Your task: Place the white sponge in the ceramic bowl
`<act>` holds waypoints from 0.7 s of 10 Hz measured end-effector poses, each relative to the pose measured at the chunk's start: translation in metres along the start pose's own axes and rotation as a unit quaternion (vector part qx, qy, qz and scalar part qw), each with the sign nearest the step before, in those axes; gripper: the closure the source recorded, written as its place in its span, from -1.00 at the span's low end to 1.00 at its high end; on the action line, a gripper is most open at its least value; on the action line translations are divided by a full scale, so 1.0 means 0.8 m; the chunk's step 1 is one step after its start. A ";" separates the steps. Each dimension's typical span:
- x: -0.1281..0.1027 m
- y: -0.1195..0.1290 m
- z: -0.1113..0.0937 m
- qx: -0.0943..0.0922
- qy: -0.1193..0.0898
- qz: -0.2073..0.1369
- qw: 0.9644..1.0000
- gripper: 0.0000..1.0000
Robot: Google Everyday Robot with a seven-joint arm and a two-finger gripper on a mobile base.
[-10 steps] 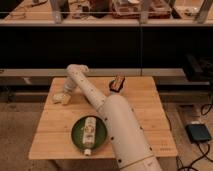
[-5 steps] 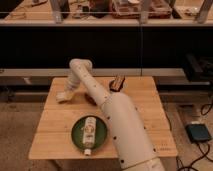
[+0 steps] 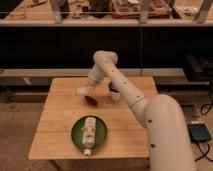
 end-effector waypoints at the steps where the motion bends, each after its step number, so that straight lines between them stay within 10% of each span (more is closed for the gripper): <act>1: -0.017 -0.020 -0.021 -0.005 -0.003 0.002 1.000 1.00; 7: -0.037 -0.130 -0.058 0.013 -0.021 -0.032 0.999 1.00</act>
